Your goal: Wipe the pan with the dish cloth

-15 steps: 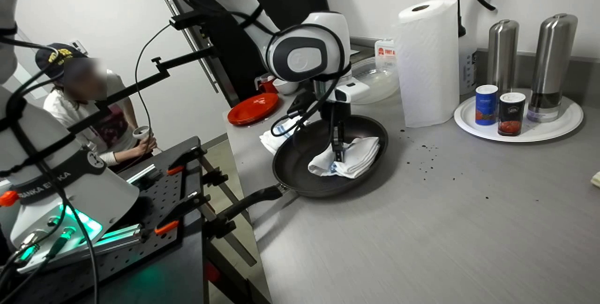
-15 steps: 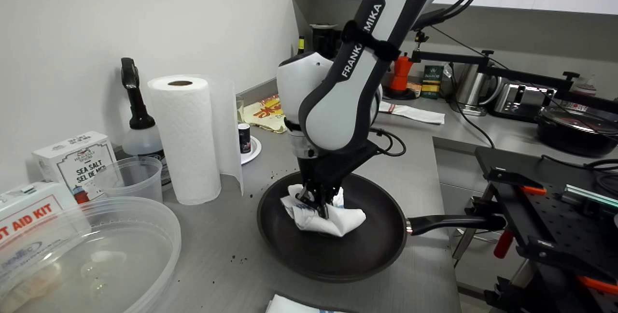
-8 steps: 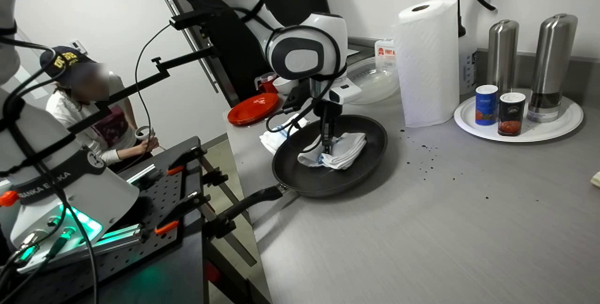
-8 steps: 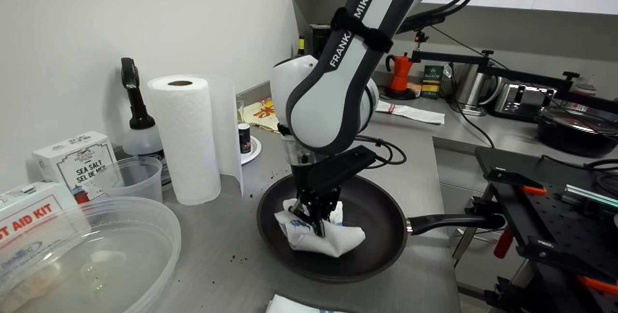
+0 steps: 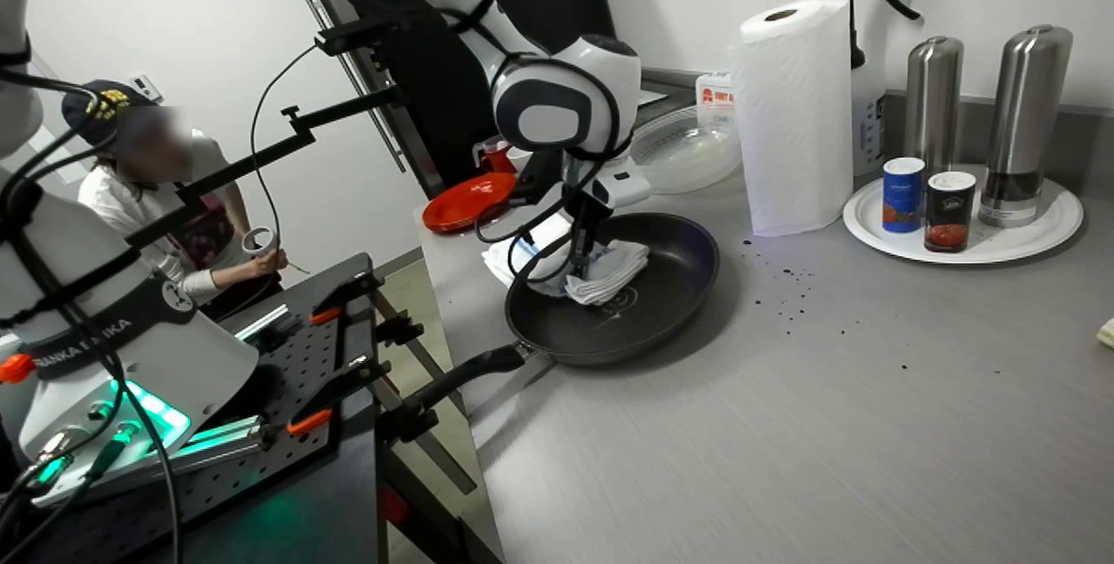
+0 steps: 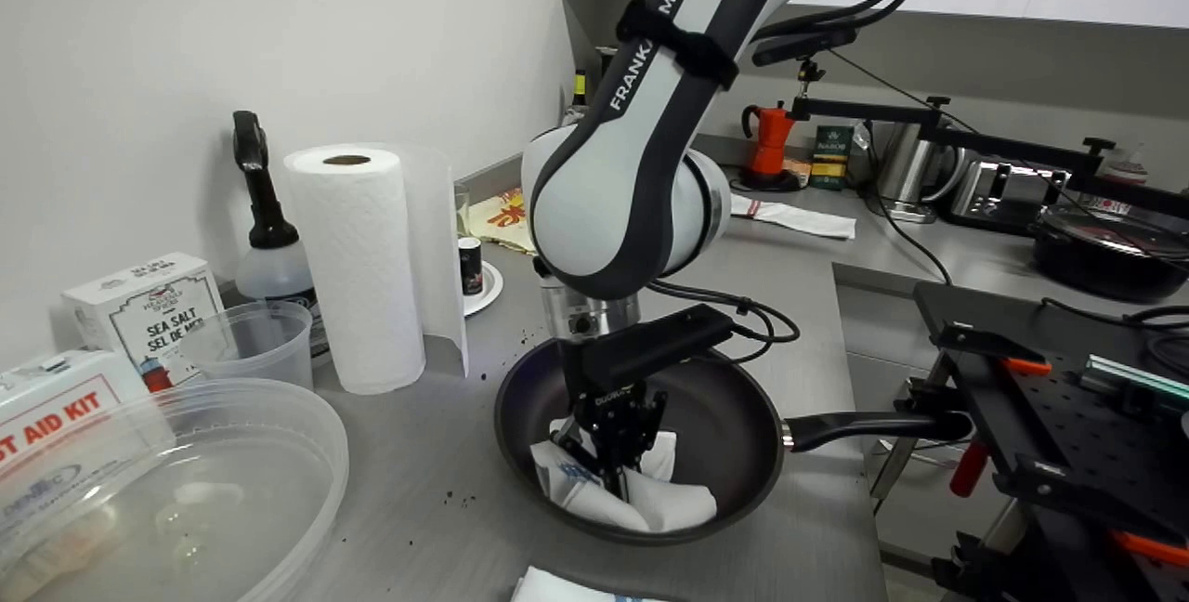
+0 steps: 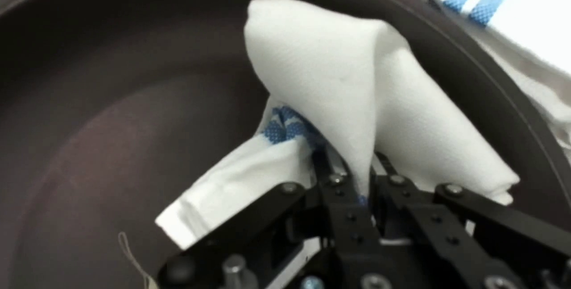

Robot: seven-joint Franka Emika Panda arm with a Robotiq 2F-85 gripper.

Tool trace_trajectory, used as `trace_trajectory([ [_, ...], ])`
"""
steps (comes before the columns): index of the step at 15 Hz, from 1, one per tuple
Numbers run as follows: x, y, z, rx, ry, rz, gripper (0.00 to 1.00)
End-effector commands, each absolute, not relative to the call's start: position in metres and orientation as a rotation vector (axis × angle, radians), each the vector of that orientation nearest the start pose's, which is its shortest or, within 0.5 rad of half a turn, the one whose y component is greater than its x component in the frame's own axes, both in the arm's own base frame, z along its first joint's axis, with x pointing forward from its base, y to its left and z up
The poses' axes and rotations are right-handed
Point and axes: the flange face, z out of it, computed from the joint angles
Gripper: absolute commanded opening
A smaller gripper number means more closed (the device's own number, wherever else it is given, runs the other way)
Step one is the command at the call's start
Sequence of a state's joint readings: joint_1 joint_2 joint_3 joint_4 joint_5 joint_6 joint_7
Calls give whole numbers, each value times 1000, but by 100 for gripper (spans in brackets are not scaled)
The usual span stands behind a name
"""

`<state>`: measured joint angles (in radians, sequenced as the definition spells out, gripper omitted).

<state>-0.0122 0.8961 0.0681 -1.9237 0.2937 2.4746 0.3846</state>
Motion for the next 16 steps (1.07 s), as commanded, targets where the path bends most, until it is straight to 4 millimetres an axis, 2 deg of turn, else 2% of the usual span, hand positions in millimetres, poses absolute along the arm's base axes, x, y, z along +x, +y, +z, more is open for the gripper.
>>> trace_trajectory([
  [1,538,42,-10,-2740,888,638,3],
  [7,539,36,-4,-2673,925,641,3],
  [14,544,31,22,-2479,886,727,3],
  [16,545,25,37,-2467,888,713,3],
])
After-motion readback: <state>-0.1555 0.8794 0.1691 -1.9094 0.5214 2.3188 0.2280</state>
